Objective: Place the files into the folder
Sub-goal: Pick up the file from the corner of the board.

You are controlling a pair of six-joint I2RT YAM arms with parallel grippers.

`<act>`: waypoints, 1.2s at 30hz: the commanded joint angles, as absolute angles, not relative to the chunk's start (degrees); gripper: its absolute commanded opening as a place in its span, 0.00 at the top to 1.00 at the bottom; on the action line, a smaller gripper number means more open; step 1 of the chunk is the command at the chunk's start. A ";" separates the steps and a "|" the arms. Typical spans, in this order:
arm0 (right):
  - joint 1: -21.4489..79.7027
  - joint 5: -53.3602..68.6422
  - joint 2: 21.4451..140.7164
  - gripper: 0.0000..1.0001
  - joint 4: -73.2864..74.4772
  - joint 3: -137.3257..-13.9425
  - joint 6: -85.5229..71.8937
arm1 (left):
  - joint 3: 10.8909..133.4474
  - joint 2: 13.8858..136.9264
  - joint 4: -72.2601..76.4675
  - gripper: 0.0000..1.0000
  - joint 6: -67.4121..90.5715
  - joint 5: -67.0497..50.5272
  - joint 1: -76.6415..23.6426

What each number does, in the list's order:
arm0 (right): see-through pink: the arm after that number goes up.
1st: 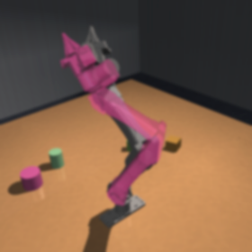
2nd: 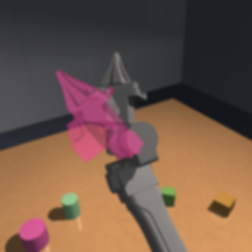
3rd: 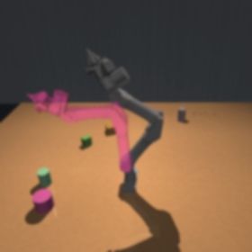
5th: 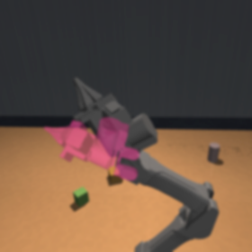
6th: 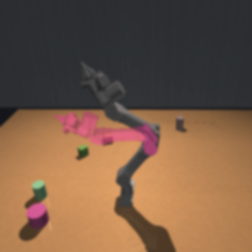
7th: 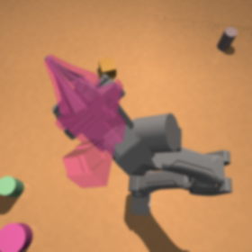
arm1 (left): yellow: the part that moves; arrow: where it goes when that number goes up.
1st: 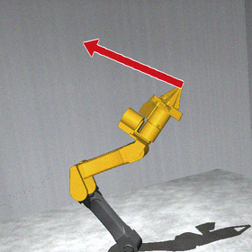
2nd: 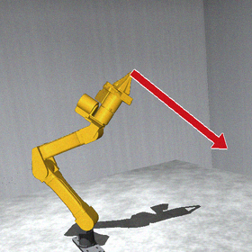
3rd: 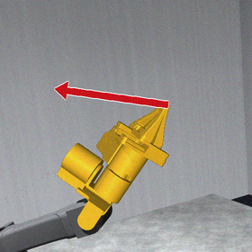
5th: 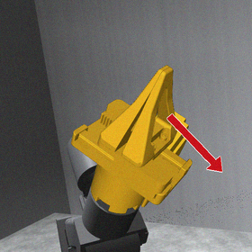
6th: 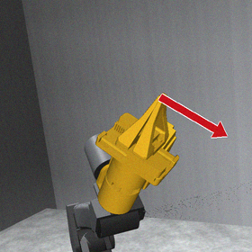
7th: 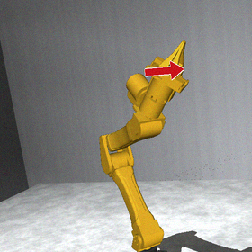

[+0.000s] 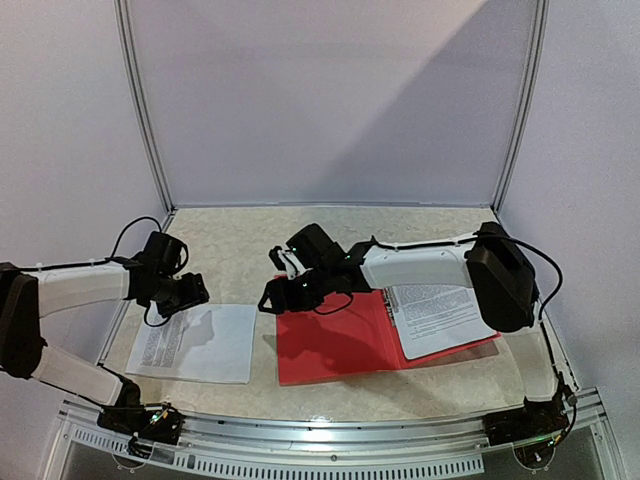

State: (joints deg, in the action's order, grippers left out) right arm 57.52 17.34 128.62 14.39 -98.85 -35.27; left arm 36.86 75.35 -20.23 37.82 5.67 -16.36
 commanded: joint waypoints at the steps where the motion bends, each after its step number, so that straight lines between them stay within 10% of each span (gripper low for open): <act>1: 58.71 17.65 133.39 0.40 9.30 -100.65 -45.12 | 34.91 77.35 -17.29 0.22 38.98 2.22 -15.21; 36: 61.48 22.83 143.57 0.61 2.22 -107.74 -57.62 | 29.26 81.06 -10.10 0.28 38.41 -2.77 -15.09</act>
State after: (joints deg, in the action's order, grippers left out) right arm 61.01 21.58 142.52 6.17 -108.31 -56.84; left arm 30.85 79.85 -8.80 38.81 -1.10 -15.68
